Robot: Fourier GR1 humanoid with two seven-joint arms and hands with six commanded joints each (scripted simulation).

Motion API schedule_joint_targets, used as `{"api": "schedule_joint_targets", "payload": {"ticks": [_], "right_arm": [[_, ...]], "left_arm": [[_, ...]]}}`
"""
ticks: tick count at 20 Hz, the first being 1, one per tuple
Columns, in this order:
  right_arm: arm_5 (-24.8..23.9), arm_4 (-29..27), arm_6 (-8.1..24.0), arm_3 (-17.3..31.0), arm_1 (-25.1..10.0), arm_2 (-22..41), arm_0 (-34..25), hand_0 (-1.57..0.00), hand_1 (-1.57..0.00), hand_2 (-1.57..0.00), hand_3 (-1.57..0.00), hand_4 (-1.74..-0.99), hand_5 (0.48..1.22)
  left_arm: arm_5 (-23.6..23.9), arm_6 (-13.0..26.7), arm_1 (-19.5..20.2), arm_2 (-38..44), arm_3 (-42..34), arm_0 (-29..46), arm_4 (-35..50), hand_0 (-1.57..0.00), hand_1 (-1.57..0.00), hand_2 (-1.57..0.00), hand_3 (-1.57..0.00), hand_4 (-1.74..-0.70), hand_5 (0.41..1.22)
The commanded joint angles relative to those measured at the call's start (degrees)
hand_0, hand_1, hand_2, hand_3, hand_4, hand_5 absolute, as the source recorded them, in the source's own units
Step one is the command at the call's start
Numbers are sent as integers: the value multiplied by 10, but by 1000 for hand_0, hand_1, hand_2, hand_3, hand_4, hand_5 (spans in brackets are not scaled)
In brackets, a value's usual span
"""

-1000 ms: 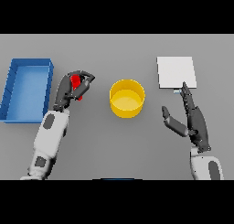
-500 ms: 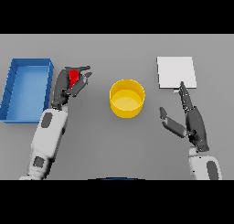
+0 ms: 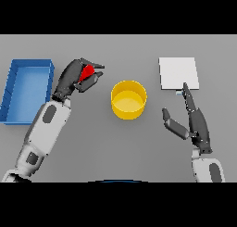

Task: Pick up the red beaker and tilt it to pour out 1 green nut into yellow bowl. Pick up the yellow bowl and place it on the metallic measuring scale.

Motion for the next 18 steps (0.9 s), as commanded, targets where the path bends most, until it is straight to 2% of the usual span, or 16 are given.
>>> {"api": "schedule_joint_targets", "payload": {"ticks": [1, 3, 7, 9, 11, 14, 15, 16, 17, 18], "right_arm": [[0, 1, 6, -9, 4, 4, 5, 1, 1, 1, 1, -1243, 700], [4, -2, 13, -8, 0, 3, 7, 1, 1, 1, 1, -1243, 710], [5, 1, 8, -12, 3, 7, 14, 1, 1, 1, 1, -1260, 719], [4, 0, 19, -7, 8, 7, 3, 1, 1, 1, 1, -1267, 720], [7, -4, 4, -6, 5, 6, 12, 1, 1, 1, 1, -1269, 722], [8, -11, 7, -7, 4, 0, 7, 1, 1, 1, 1, -1264, 717], [9, -9, -10, -11, 6, 4, 14, 1, 1, 1, 1, -1261, 715], [5, -8, 7, -4, 8, 2, 6, 1, 1, 1, 1, -1262, 705], [6, -13, 9, -4, 6, -2, 2, 1, 1, 1, 1, -1258, 697], [6, -10, 4, 1, 8, 1, 1, 1, 1, 1, 1, -1253, 688]], "left_arm": [[-2, 5, 3, -7, 1, -4, -5, -1563, -1563, -1563, -1563, -1733, 1115], [-7, 15, 10, -18, 1, -16, -8, -1563, -1563, -1563, -1563, -1733, 1113], [-14, 29, 43, -100, 29, -61, -99, -1568, -1568, -1568, -1568, -1738, 1123], [-24, 36, 60, -147, 45, -97, -152, -1569, -1569, -1569, -1569, -1739, 1134], [-35, 37, 65, -187, 72, -124, -190, -1570, -1570, -1570, -1570, -1740, 1166], [-67, 28, 73, -234, 115, -187, -232, -1570, -1570, -1570, -1570, -1740, 1193], [-80, 11, 78, -249, 125, -200, -241, -1570, -1570, -1570, -1570, -1690, 1198], [-92, 4, 81, -268, 131, -214, -254, -1571, -1571, -1571, -1571, -1647, 1203], [-107, 8, 78, -287, 144, -230, -268, -1571, -1571, -1571, -1571, -1613, 1206], [-128, 14, 77, -307, 154, -249, -283, -1571, -1571, -1571, -1571, -1637, 1209]]}}
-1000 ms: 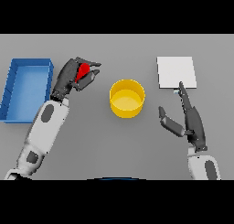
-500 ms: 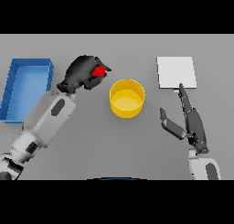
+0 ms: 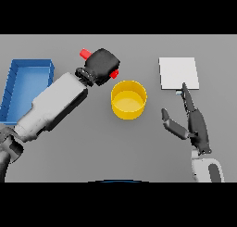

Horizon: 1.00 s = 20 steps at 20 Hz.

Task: Pick up the red beaker and tilt it to pour out 1 green nut into yellow bowl. Pick up the yellow bowl and place it on the metallic measuring scale.

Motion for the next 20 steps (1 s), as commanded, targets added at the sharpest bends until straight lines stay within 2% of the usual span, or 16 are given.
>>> {"api": "schedule_joint_targets", "payload": {"ticks": [1, 5, 8, 11, 14, 20], "right_arm": [[-4, 1, 2, -5, 1, -1, 0, 1, 1, 1, 1, -1245, 679], [-13, 0, 0, 2, 9, -5, 1, 1, 1, 1, 1, -1209, 654], [-19, 12, -8, 7, 9, -1, 7, 1, 1, 1, 1, -1195, 647], [-22, 26, -1, 0, 12, 9, 7, 1, 1, 1, 1, -1188, 647], [-24, 13, -1, -2, 15, 1, 7, 1, 1, 1, 1, -1180, 630], [-28, 20, 0, 1, 13, 1, 2, 1, 1, 1, 1, -1162, 627]], "left_arm": [[-18, -1, -4, -18, 3, -11, -9, -1571, -1571, -1571, -1571, -1656, 1212], [-50, -29, -11, -72, 37, -56, -33, -1571, -1571, -1571, -1571, -1702, 1217], [-75, -35, -19, -118, 52, -91, -53, -1571, -1571, -1571, -1571, -1720, 1219], [-86, -35, -24, -161, 73, -119, -78, -1571, -1571, -1571, -1571, -1730, 1220], [-72, -59, -18, -204, 77, -130, -100, -1571, -1571, -1571, -1571, -1735, 1220], [-62, -72, -42, -291, 107, -178, -152, -1571, -1571, -1571, -1571, -1734, 1221]]}}
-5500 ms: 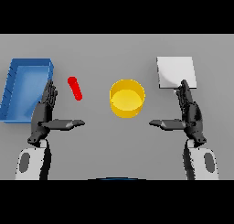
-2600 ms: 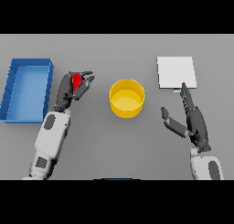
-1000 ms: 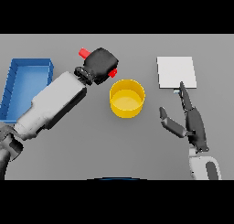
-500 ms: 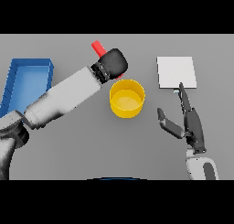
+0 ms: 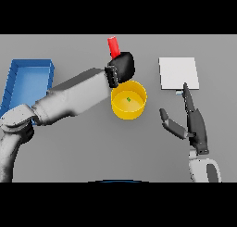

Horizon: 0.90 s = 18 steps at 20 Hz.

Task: Pick up the red beaker and tilt it to pour out 1 green nut into yellow bowl. Pick up the yellow bowl and place it on the metallic measuring scale.

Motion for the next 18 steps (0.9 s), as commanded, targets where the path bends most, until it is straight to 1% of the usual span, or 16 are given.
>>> {"api": "schedule_joint_targets", "payload": {"ticks": [1, 2, 3, 4, 6, 7, 8, 9, 10, 11, 12, 14, 15, 16, 17, 18], "right_arm": [[-1, 5, 4, -5, -3, 2, 2, 1, 1, 1, 1, -1153, 627], [-2, 9, 3, -1, -2, 4, 4, 1, 1, 1, 1, -1157, 629], [-2, 11, 2, -5, -5, 3, 3, 1, 1, 1, 1, -1159, 632], [-2, 8, 10, -4, -6, 0, -4, 1, 1, 1, 1, -1161, 634], [-6, 16, 4, -4, -4, 4, -1, 1, 1, 1, 1, -1155, 637], [-4, 8, 6, -3, -1, 2, -1, 1, 1, 1, 1, -1154, 634], [-4, 11, 5, -2, -2, 3, 0, 1, 1, 1, 1, -1151, 634], [-3, 4, 2, 0, 0, 0, 1, 1, 1, 1, 1, -1154, 635], [-3, 1, 0, 2, 1, -1, -3, 1, 1, 1, 1, -1152, 635], [-3, 4, -3, 5, 2, 1, -6, 1, 1, 1, 1, -1153, 636], [0, -3, -3, 2, 2, -1, -5, 1, 1, 1, 1, -1157, 638], [5, -5, -13, 10, 1, -1, -4, 1, 1, 1, 1, -1150, 649], [-1, 2, -15, -1, 4, 4, -5, 1, 1, 1, 1, -1154, 654], [-2, 5, -21, 1, 2, 4, -1, 1, 1, 1, 1, -1156, 659], [-1, 4, -16, 0, -2, 1, -4, 1, 1, 1, 1, -1160, 660], [2, 4, -23, -1, -5, 3, -1, 1, 1, 1, 1, -1160, 663]], "left_arm": [[5, 0, -4, -12, 9, -5, -8, -1571, -1571, -1571, -1571, -1734, 1221], [-1, 0, -8, -21, 3, -10, -10, -1571, -1571, -1571, -1571, -1733, 1221], [4, 0, -13, -30, 11, -16, -14, -1571, -1571, -1571, -1571, -1731, 1221], [6, 1, -19, -40, 19, -22, -17, -1571, -1571, -1571, -1571, -1730, 1221], [5, -4, -26, -57, 26, -32, -21, -1571, -1571, -1571, -1571, -1725, 1221], [5, -9, -25, -67, 23, -40, -24, -1571, -1571, -1571, -1571, -1722, 1221], [2, -8, -25, -73, 19, -47, -24, -1571, -1571, -1571, -1571, -1720, 1221], [0, -10, -35, -76, 24, -58, -21, -1571, -1571, -1571, -1571, -1720, 1221], [8, -25, -28, -83, 28, -68, -21, -1571, -1571, -1571, -1571, -1721, 1221], [3, -35, -19, -85, 28, -85, -19, -1571, -1571, -1571, -1571, -1721, 1221], [9, -39, -14, -82, 40, -104, -14, -1571, -1571, -1571, -1571, -1721, 1221], [21, -41, 3, -85, 58, -141, -15, -1571, -1571, -1571, -1571, -1722, 1221], [27, -45, 9, -76, 70, -156, -4, -1571, -1571, -1571, -1571, -1725, 1221], [36, -40, 12, -60, 90, -171, 11, -1571, -1571, -1571, -1365, -1728, 1221], [50, -39, 24, -50, 104, -186, 21, -1571, -1571, -1571, -1179, -1731, 1221], [52, -20, 28, -31, 134, -204, 37, -1571, -1571, -1571, -1257, -1726, 1221]]}}
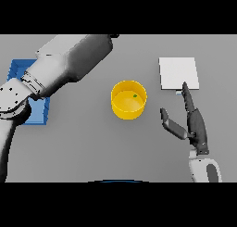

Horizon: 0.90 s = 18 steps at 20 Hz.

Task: Pick up the red beaker and tilt it to pour out 1 green nut into yellow bowl. Pick up the yellow bowl and place it on the metallic measuring scale.

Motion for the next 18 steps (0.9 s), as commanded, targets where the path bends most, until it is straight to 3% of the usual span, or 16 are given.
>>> {"api": "schedule_joint_targets", "payload": {"ticks": [1, 2, 5, 9, 11, 13, 17, 18], "right_arm": [[1, -1, 5, 1, 2, 1, -1, 1, 1, 1, 1, -1161, 661], [7, -7, -3, 0, 5, 4, 6, 1, 1, 1, 1, -1160, 661], [-10, 14, 15, 9, 4, 4, -6, 1, 1, 1, 1, -1146, 641], [-5, 6, 13, 13, 2, 2, -21, 1, 1, 1, 1, -1129, 625], [12, -20, -4, 17, 8, 1, -17, 1, 1, 1, 1, -1093, 623], [20, -28, 1, 19, 5, -1, -23, 1, 1, 1, 1, -1081, 631], [33, -39, -1, 24, -1, -2, -28, 1, 1, 1, 1, -1141, 657], [36, -44, -6, 30, -5, -7, -28, 1, 1, 1, 1, -1148, 663]], "left_arm": [[-3, -8, 7, 19, 25, -17, 21, -1571, -1571, -1571, -1320, -1727, 1221], [8, -5, 11, 49, 56, -29, 52, -1571, -1571, -1571, -1370, -1727, 1221], [15, 30, 43, 158, 120, -43, 173, -1571, -1571, -1571, -1468, -1734, 1221], [51, 74, 104, 281, 186, -23, 331, -1571, -1571, -1571, -1394, -1738, 1221], [75, 85, 131, 324, 209, 2, 398, -1571, -1571, -1571, -1458, -1739, 1221], [100, 96, 155, 360, 224, 36, 460, -1571, -1571, -1571, -1499, -1740, 1221], [153, 131, 184, 399, 236, 112, 549, -1571, -1571, -1571, -1541, -1740, 1221], [169, 165, 186, 410, 241, 127, 573, -1571, -1571, -1571, -1547, -1741, 1221]]}}
